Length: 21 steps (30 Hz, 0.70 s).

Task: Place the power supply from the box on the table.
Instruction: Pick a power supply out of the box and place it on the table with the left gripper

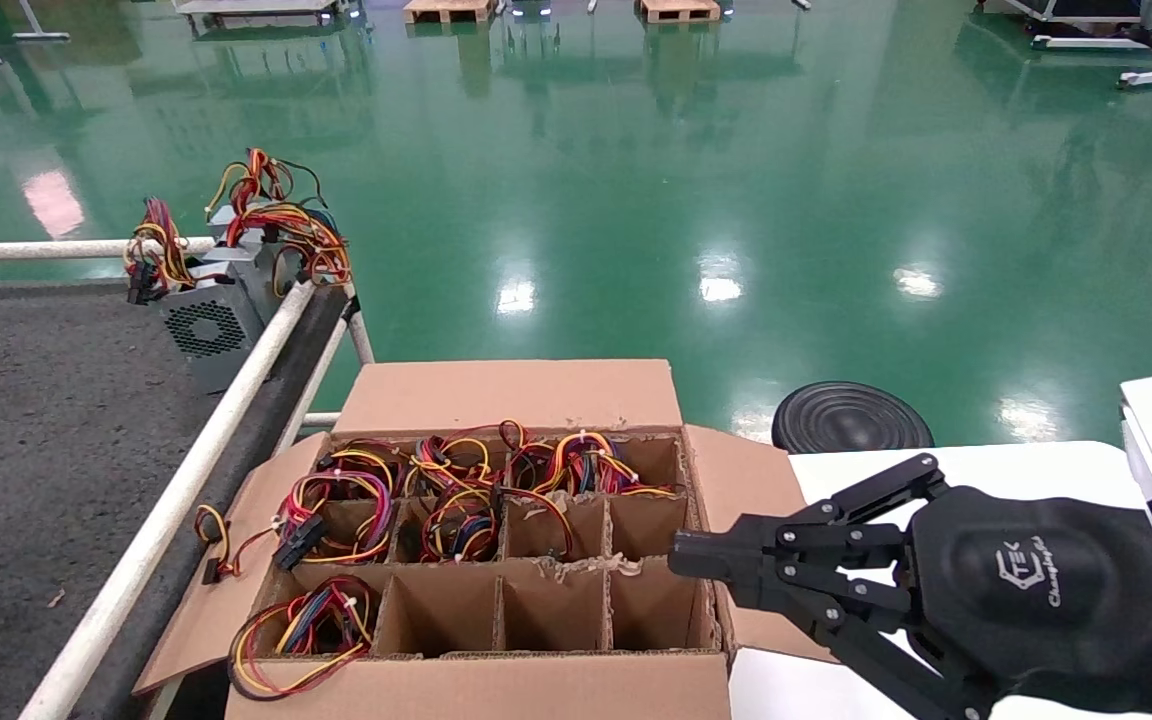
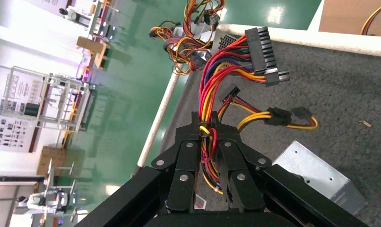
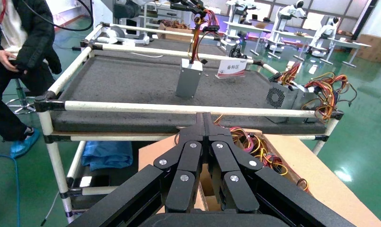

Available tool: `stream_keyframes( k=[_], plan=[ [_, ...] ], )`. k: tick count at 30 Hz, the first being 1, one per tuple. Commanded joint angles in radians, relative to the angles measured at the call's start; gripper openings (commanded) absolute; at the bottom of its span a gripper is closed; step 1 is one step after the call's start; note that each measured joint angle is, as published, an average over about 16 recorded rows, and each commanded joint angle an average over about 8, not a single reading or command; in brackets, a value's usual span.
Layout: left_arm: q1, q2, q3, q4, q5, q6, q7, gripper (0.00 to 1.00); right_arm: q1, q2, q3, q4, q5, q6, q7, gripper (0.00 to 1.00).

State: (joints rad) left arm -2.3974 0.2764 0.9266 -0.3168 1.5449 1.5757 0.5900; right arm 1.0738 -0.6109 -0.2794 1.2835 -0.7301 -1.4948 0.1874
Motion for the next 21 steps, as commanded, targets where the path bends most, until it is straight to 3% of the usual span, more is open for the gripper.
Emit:
stream_keyframes(
  k=[1,21],
  plan=[
    [0.004,-0.008,0.005,-0.010,-0.006,0.002,-0.010,0.00,0.000,0.000,0.000,0.000,0.000,0.000,0.000,0.00],
    [0.025,-0.146,0.028,-0.115,-0.044,0.015,-0.078,0.00,0.000,0.000,0.000,0.000,0.000,0.000,0.000,0.00]
  ],
)
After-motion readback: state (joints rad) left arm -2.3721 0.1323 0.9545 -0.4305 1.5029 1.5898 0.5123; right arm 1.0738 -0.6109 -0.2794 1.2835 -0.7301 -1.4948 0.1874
